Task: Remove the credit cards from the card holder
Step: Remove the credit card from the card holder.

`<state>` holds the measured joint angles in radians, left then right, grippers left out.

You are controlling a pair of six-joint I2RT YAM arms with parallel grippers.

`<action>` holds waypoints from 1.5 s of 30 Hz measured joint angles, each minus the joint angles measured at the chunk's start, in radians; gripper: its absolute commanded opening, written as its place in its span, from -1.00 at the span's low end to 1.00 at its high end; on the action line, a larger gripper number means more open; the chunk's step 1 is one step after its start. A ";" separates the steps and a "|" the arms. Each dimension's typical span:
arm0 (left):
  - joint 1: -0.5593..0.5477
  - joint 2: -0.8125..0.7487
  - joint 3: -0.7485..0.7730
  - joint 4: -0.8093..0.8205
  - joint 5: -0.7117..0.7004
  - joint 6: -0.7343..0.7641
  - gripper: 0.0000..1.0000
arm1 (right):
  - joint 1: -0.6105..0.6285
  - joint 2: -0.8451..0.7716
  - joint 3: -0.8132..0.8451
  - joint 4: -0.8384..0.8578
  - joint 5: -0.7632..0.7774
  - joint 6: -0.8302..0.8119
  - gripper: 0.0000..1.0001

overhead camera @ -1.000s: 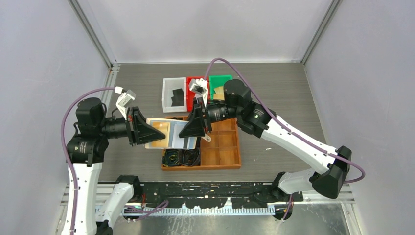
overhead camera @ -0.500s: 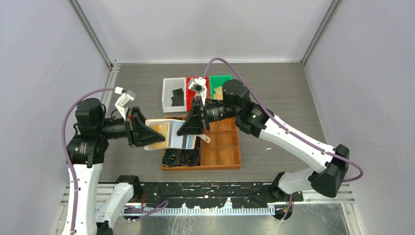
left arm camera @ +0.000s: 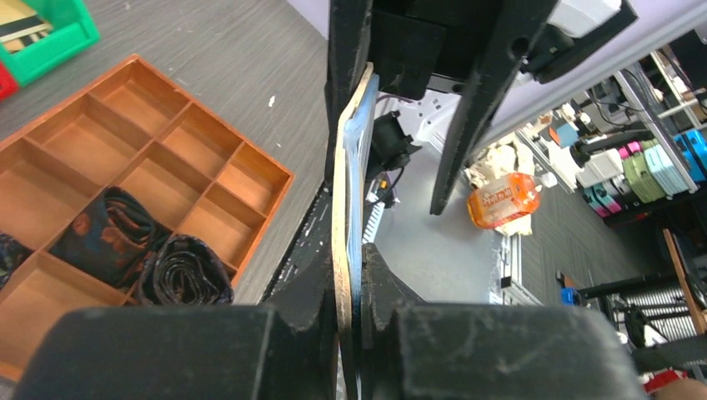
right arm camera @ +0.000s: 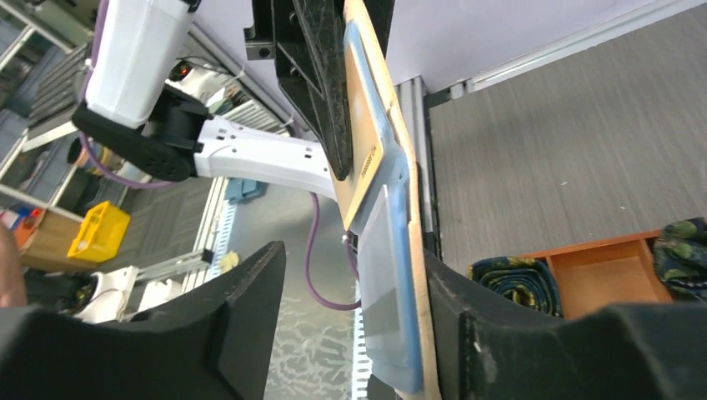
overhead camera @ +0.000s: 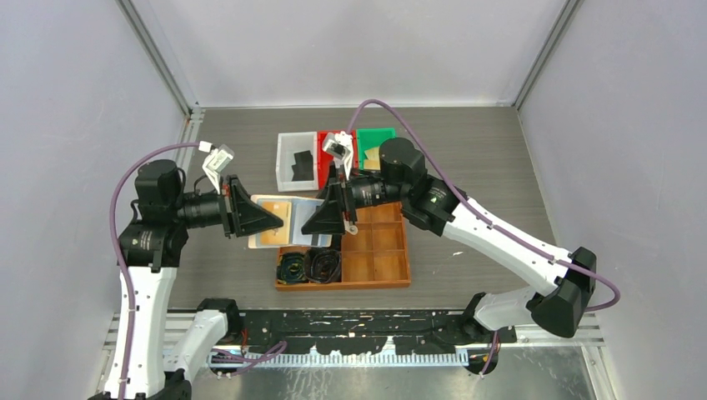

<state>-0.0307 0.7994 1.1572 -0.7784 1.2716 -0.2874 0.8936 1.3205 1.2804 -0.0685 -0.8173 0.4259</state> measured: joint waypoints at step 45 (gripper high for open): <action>0.007 0.055 -0.003 0.132 -0.092 -0.237 -1.00 | -0.022 0.099 -0.310 0.860 0.168 0.807 -0.27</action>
<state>-0.0238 0.8539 1.1545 -0.6464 1.1797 -0.5247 0.8715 1.4193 0.9703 0.7918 -0.6491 1.2331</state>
